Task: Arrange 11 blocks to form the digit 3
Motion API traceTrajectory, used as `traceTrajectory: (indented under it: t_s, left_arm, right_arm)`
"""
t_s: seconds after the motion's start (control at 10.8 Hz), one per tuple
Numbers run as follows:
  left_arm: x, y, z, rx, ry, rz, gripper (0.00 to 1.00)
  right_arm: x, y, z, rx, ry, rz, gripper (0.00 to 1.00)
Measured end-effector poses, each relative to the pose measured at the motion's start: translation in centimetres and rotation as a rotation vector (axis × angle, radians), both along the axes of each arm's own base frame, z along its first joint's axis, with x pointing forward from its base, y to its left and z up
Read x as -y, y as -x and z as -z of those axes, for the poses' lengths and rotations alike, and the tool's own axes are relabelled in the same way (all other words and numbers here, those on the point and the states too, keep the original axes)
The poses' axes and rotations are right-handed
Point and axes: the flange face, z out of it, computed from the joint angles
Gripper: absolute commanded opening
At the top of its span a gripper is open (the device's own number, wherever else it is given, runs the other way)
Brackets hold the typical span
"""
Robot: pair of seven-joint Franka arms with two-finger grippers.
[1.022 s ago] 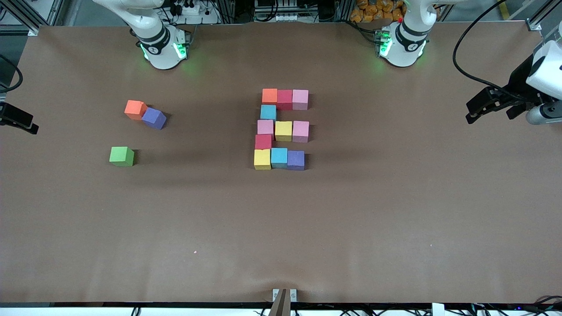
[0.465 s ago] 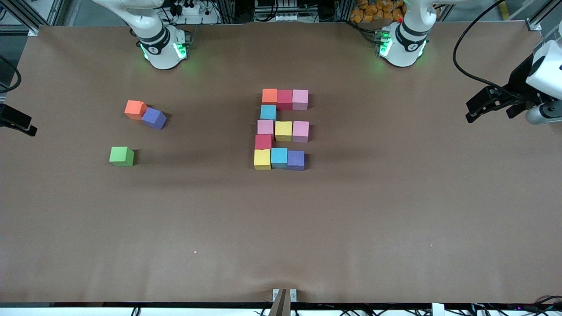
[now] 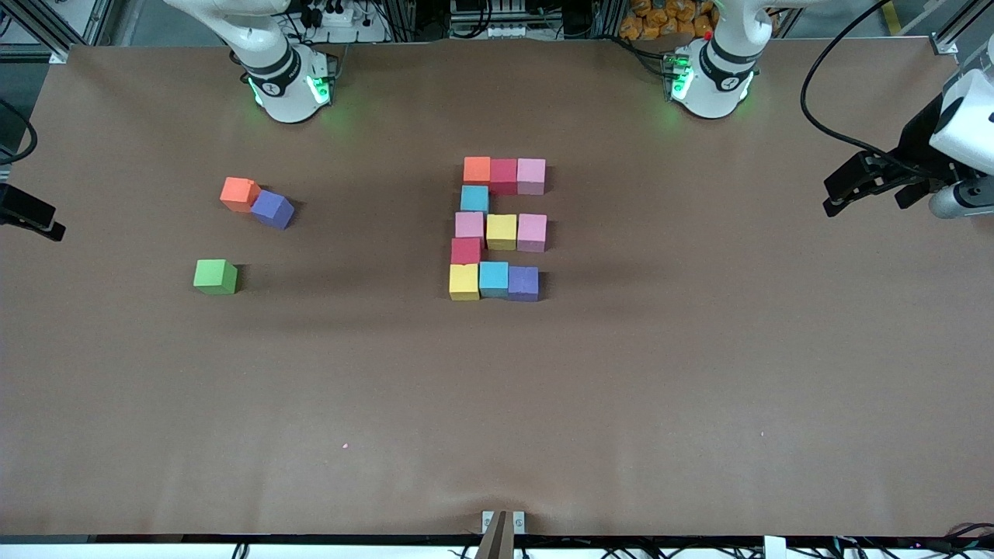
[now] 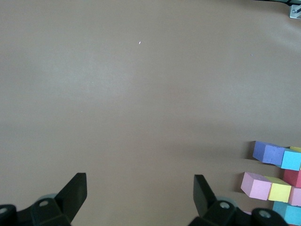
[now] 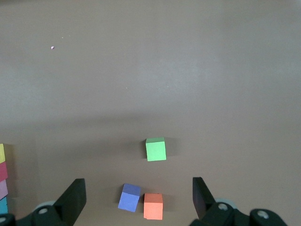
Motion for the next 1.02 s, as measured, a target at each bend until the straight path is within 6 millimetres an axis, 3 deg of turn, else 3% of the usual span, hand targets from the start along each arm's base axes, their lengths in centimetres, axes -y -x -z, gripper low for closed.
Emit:
traceTrajectory:
  t_s: [1.02]
  left_arm:
    - [0.22, 0.25, 0.51, -0.034, -0.005, 0.005, 1.00]
  right_arm:
    - [-0.05, -0.07, -0.06, 0.006, 0.000, -0.001, 1.00]
